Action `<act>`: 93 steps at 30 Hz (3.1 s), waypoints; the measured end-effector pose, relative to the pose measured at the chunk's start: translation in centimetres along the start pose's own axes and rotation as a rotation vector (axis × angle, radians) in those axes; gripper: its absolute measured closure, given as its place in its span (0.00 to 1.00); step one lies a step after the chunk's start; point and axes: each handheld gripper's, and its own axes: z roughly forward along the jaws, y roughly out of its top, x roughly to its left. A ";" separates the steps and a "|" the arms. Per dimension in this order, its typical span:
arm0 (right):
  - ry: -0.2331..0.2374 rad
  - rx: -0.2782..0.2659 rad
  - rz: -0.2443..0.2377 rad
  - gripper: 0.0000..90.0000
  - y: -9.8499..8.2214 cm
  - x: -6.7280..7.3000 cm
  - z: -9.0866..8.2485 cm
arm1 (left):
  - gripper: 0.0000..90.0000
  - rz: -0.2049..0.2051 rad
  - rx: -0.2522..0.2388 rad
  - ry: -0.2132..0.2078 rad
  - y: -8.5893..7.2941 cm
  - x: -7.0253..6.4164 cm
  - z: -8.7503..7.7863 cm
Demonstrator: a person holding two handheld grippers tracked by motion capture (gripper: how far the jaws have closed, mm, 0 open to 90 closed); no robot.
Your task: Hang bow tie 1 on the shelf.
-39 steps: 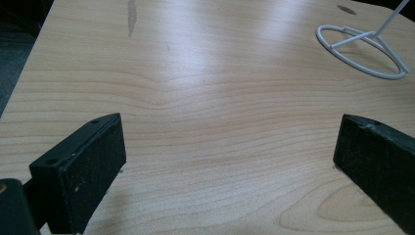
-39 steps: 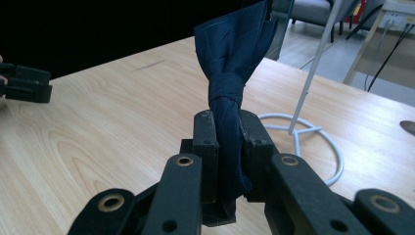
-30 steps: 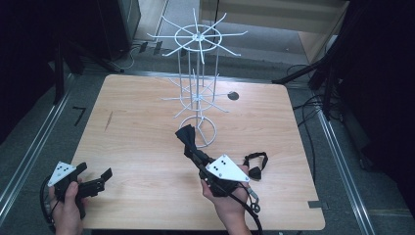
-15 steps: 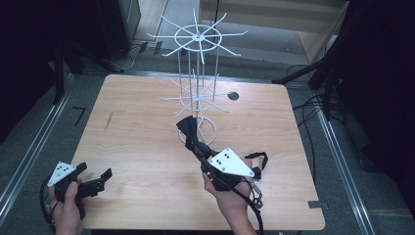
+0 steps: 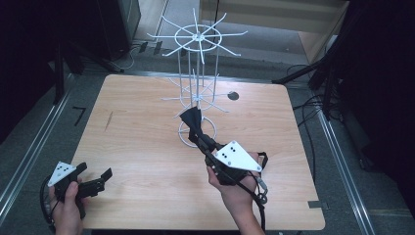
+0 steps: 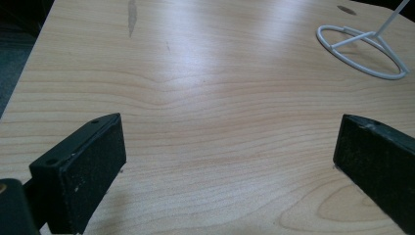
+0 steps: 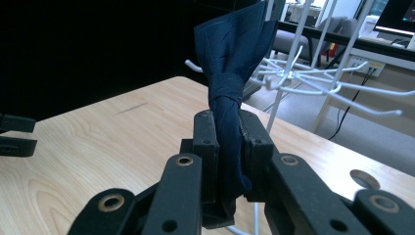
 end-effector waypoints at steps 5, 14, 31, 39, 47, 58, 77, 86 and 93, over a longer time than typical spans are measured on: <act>-0.005 -0.004 -0.003 0.90 0.5 -0.4 -0.1 | 0.00 0.000 0.001 0.000 0.0 0.0 0.0; -0.001 -0.014 0.018 0.90 1.1 -1.2 0.2 | 0.00 -0.001 -0.001 -0.001 0.0 0.0 0.0; 0.006 -0.015 0.045 0.90 1.5 -2.3 0.4 | 0.00 -0.001 -0.001 -0.003 0.0 0.0 0.0; 0.010 -0.005 0.085 0.90 1.1 -3.0 0.7 | 0.00 -0.001 -0.001 -0.001 0.0 0.0 0.0; 0.075 -0.008 0.201 0.89 0.2 -4.6 1.0 | 0.00 -0.003 -0.002 -0.002 0.0 0.0 0.0; 0.063 0.034 0.216 0.89 -0.8 -4.5 2.2 | 0.00 -0.003 0.000 -0.002 0.0 0.0 0.0; -0.011 0.104 0.170 0.57 -2.3 -3.6 4.2 | 0.00 -0.001 -0.003 0.001 0.0 0.0 0.0; -0.045 0.133 0.149 0.36 -4.0 -4.4 2.6 | 0.00 0.005 0.002 0.003 0.0 0.0 0.0; -0.083 0.145 0.162 0.35 -5.9 -6.1 0.6 | 0.00 0.005 0.001 0.005 0.0 -0.1 -0.1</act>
